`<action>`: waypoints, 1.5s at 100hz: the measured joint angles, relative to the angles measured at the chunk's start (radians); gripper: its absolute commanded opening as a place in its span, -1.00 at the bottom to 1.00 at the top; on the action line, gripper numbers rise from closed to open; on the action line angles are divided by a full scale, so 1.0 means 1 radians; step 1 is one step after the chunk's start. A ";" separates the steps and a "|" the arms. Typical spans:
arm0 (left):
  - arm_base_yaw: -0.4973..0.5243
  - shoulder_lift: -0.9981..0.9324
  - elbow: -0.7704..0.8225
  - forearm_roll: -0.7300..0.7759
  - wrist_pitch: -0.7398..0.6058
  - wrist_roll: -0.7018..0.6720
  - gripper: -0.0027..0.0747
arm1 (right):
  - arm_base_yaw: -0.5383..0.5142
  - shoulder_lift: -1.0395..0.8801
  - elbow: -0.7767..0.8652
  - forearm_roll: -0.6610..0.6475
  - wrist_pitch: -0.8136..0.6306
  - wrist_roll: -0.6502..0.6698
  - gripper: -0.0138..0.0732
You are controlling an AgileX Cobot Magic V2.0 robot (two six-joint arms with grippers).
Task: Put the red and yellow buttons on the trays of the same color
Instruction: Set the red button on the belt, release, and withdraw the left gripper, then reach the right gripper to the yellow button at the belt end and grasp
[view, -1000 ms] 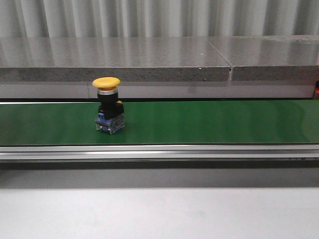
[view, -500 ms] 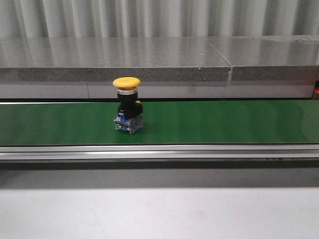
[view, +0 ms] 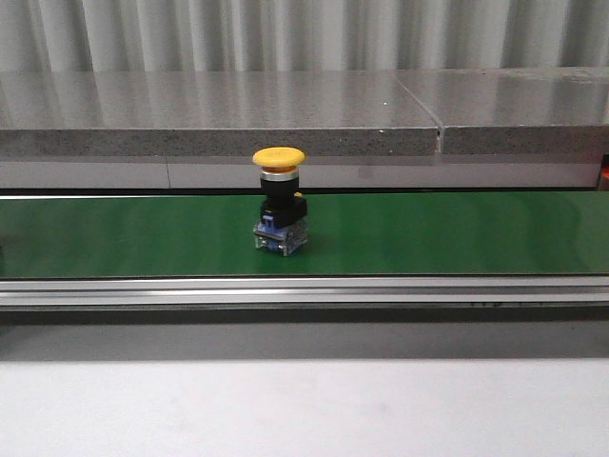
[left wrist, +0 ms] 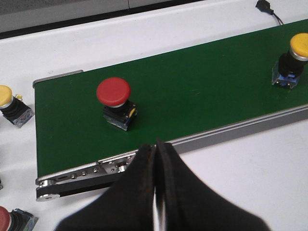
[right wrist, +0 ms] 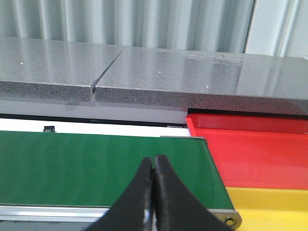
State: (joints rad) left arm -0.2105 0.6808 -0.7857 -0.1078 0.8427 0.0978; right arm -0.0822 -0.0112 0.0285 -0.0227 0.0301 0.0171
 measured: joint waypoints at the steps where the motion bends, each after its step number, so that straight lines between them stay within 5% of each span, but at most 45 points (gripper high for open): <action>1: 0.000 -0.007 0.004 0.000 0.000 0.000 -0.98 | 0.000 0.000 0.000 0.000 0.000 0.000 -0.84; 67: 0.000 -0.374 0.137 0.000 0.065 0.000 -0.98 | 0.000 0.000 -0.021 0.000 0.082 0.000 -0.84; 95: 0.000 -0.374 0.137 0.000 0.067 0.000 -0.98 | 0.000 0.078 -0.210 0.000 0.308 0.000 -0.84; 150: 0.000 -0.374 0.137 0.000 0.067 0.000 -0.98 | 0.000 0.581 -0.679 0.002 0.545 0.000 -0.84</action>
State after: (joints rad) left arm -0.2105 0.3064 -0.6487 -0.1078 0.9095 0.0978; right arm -0.0822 0.5694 -0.6501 -0.0205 0.5755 0.0171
